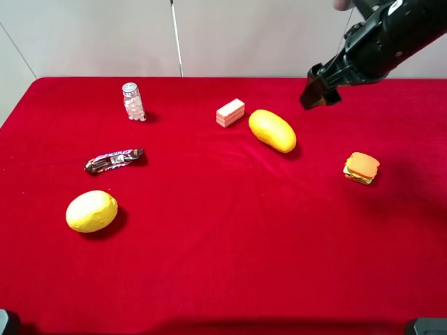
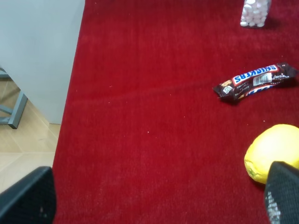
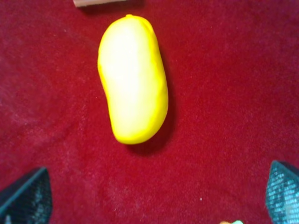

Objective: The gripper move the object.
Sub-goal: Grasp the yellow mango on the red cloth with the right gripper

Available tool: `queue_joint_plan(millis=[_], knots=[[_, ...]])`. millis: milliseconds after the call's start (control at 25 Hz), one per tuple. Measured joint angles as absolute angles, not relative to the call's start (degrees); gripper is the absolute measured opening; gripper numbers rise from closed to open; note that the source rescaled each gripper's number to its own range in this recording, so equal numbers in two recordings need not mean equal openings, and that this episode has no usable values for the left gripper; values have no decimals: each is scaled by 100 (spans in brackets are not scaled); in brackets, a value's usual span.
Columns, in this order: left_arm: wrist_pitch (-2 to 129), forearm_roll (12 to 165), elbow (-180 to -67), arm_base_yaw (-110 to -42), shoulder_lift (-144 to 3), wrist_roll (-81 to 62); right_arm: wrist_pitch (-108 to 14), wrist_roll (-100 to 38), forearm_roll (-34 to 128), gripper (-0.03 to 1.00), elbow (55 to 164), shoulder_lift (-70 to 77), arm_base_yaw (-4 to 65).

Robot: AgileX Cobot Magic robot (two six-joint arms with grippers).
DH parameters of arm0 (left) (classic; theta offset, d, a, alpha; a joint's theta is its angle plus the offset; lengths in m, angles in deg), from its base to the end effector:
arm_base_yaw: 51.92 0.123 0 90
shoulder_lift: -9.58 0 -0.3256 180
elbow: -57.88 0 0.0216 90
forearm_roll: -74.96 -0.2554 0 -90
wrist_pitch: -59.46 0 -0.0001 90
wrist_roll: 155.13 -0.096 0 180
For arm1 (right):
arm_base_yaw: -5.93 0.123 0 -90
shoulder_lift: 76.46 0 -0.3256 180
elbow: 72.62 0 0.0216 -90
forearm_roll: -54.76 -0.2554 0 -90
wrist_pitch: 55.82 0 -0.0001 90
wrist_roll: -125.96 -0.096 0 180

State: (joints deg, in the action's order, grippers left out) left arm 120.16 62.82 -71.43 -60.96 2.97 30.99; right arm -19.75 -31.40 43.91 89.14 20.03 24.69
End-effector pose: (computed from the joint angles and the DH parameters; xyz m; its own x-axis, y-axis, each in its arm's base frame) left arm -0.0333 0.0231 0.2731 -0.4551 0.0705 -0.8876 -0.0072 0.9965 0.0828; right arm 0.3043 0.1146 0.2764 -0.7099 -0.4921 -0.5040 -0.5575 0.8298 -0.0249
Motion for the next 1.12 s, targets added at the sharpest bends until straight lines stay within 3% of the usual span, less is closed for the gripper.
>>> queue_joint_plan(millis=[560,1120], knots=[[12016,6282,-7143,-6096,297,3099,-3078,-3140,4337,100,8922,2870,2469],[12016,6282,-7143,-6096,297,3099,-2743,-3140,4229,100,10061,3844,2795]])
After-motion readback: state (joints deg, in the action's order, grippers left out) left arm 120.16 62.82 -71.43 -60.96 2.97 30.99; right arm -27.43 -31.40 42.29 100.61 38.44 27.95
